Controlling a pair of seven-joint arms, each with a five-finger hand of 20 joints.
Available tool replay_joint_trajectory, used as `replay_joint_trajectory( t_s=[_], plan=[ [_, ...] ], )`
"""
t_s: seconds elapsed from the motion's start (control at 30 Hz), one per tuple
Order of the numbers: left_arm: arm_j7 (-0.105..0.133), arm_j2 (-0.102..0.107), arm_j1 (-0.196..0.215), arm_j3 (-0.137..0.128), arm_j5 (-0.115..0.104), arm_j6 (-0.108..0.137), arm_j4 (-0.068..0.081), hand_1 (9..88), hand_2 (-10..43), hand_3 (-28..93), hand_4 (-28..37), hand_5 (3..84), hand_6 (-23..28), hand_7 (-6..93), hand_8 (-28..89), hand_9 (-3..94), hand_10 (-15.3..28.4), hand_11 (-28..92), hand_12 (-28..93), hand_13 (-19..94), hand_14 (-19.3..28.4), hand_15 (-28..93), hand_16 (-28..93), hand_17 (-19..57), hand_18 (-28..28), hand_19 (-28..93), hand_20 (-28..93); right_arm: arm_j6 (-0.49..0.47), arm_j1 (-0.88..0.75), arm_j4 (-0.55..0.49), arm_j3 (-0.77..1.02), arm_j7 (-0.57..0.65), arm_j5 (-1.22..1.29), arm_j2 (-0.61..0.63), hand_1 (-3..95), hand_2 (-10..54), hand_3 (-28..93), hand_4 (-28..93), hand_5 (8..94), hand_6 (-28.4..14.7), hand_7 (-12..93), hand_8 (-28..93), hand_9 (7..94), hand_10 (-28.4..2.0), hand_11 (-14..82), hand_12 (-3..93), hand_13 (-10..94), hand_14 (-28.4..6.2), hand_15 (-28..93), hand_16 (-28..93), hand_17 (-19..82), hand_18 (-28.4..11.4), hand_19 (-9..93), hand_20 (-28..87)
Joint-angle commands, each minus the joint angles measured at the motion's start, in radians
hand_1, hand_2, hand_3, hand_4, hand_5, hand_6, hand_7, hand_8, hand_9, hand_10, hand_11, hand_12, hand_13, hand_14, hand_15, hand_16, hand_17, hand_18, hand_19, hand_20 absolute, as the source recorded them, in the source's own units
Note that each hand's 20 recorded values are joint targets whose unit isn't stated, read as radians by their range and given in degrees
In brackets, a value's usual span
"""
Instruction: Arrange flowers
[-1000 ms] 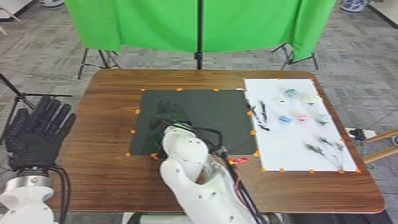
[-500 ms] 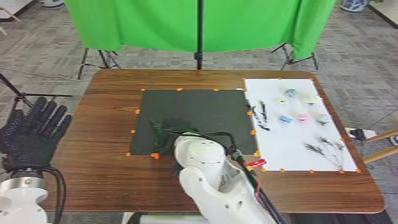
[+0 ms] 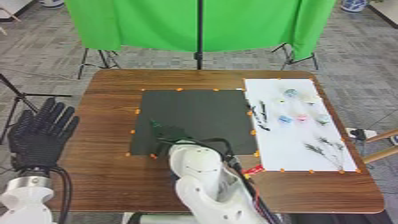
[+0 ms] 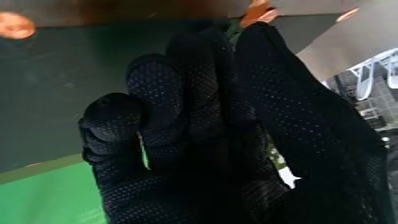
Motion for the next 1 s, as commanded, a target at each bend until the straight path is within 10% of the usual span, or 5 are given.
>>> replay_joint_trajectory(
  t_s=[0.03, 0.4, 0.63, 0.9, 1.0],
  plan=[
    [-0.017, 0.006, -0.005, 0.018, -0.001, -0.005, 0.015, 29.6, 9.8, 73, -22.5, 44.3, 9.2, 8.4, -7, 38.4, 14.1, 15, 13, 30, 14.5, 29, -3, -2.8, 13.8, 26, 16, -0.008, -0.030, 0.009, -0.018, -0.008, -0.038, -0.029, 58.1, -9.5, 71, -21, 68.3, -7.5, 25, 17, 76.7, -16.3, 28.9, 55.9, 68, -16.8, 63, 42, 36, -28.4, 89, 42],
    [-0.012, -0.035, 0.033, -0.022, 0.001, -0.008, 0.001, 29.6, 9.8, 73, -22.5, 44.3, 9.1, 8.4, -7, 38.5, 14.0, 15, 13, 30, 14.6, 29, -3, -2.8, 13.8, 26, 16, -0.016, -0.018, -0.061, 0.033, 0.053, 0.057, 0.032, 55.6, -9.5, 71, -20, 67.5, -6.5, 31, 19, 76.4, -16.7, 30.4, 54.0, 69, -17.5, 64, 38, 36, -28.4, 89, 42],
    [-0.018, -0.056, 0.049, -0.036, 0.009, -0.010, -0.011, 29.5, 9.8, 73, -22.4, 44.3, 9.1, 8.5, -7, 38.5, 14.1, 15, 13, 30, 14.5, 29, -3, -2.8, 13.8, 26, 16, 0.162, -0.058, -0.196, 0.197, 0.068, 0.087, 0.129, 54.4, -9.5, 66, -21, 66.6, -5.9, 35, 19, 74.8, -17.6, 37.0, 51.4, 69, -17.7, 67, 36, 37, -28.4, 91, 43],
    [-0.006, -0.061, 0.071, -0.034, 0.010, -0.014, -0.029, 29.6, 9.8, 73, -22.4, 44.3, 9.1, 8.4, -7, 38.4, 14.1, 15, 13, 30, 14.5, 29, -3, -2.8, 13.8, 26, 16, 0.394, -0.084, -0.235, 0.428, 0.163, 0.087, 0.313, 43.9, -9.5, 76, -23, 61.7, -10.4, 17, -8, 67.1, -22.5, 29.4, 25.6, 61, -19.5, 56, 26, 32, -28.4, 86, 39],
    [-0.009, -0.064, 0.066, -0.034, 0.013, -0.016, -0.029, 29.6, 9.8, 73, -22.4, 44.3, 9.1, 8.4, -7, 38.5, 14.0, 15, 13, 30, 14.5, 29, -3, -2.8, 13.8, 26, 16, 0.312, -0.099, -0.231, 0.536, 0.220, 0.152, 0.355, 42.5, -9.5, 78, -24, 54.2, -13.1, 12, -8, 60.8, -24.5, 26.1, 22.9, 55, -21.2, 56, 22, 29, -28.4, 81, 33]
  ],
)
